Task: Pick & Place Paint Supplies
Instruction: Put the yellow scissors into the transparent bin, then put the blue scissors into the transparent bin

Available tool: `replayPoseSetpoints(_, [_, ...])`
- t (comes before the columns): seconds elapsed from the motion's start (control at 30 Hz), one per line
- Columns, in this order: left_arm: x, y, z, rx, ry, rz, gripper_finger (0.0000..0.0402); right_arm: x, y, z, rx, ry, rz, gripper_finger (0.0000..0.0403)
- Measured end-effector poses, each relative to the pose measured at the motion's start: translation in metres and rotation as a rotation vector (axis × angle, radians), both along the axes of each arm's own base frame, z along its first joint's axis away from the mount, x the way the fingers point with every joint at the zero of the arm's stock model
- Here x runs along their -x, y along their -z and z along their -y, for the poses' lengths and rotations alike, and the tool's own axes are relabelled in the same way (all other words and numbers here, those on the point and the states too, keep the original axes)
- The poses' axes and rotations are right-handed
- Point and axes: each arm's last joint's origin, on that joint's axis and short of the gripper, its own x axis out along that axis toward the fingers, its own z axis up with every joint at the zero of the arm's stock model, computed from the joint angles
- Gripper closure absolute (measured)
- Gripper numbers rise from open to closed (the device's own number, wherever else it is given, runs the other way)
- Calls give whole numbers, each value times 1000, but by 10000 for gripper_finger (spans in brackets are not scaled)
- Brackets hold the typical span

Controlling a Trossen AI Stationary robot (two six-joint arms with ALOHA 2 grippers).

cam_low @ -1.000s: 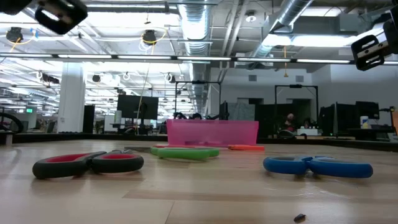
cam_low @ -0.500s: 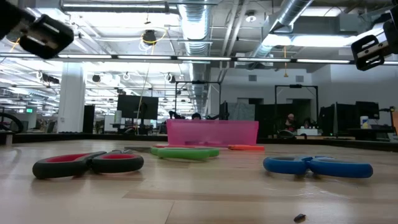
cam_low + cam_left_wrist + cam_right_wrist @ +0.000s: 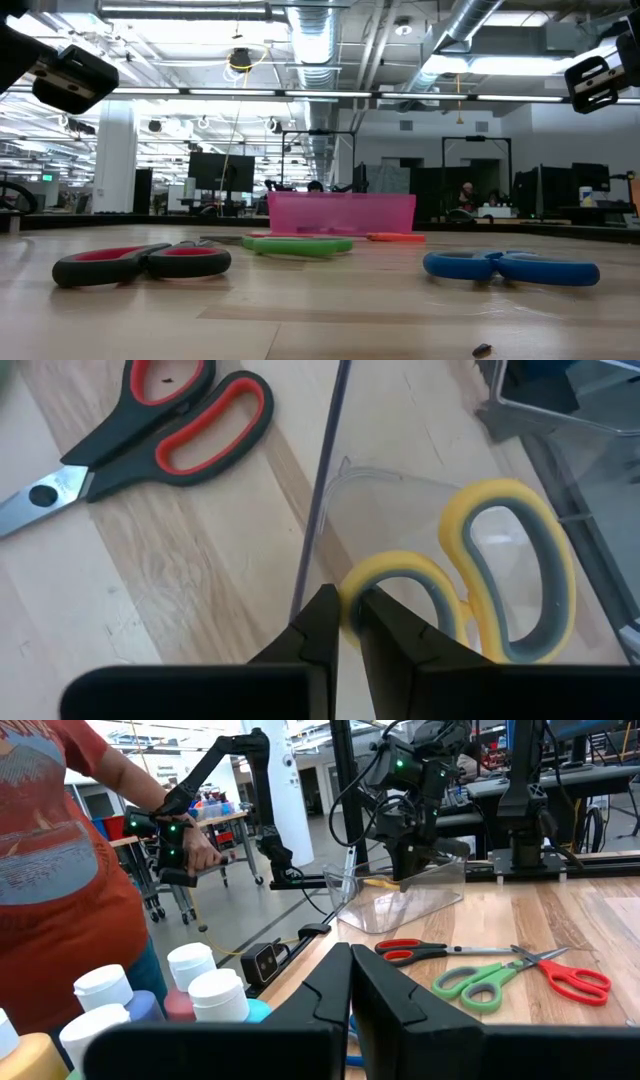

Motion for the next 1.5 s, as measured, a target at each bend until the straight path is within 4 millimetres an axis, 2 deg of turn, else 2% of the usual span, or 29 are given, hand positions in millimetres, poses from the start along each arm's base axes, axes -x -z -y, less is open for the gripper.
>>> replayPoseSetpoints(0.33, [0,0,0,0,1,0,376,0,0,0,0,1,0,395])
replayPoseSetpoints(0.67, [-1,-1,1,12,1,12,348,0,0,0,0,0,0,395])
replayPoseSetpoints(0.9, [0,-1,2,44,23,-16,344,0,0,0,0,0,0,395])
replayPoseSetpoints(1.03, [-3,-7,4,62,17,-4,343,0,0,0,0,1,0,395])
replayPoseSetpoints(1.13, [-10,-24,6,94,-13,19,337,0,0,0,0,0,0,395])
replayPoseSetpoints(1.23, [-19,-58,3,156,-56,92,330,0,0,0,0,0,0,395])
replayPoseSetpoints(1.33, [-24,-95,-12,179,-144,235,328,0,0,0,0,0,0,394])
replayPoseSetpoints(1.4, [-24,-119,-27,146,-271,374,330,0,0,0,0,0,0,394])
replayPoseSetpoints(1.5, [-23,-149,-57,64,-599,580,341,0,0,0,0,1,0,394])
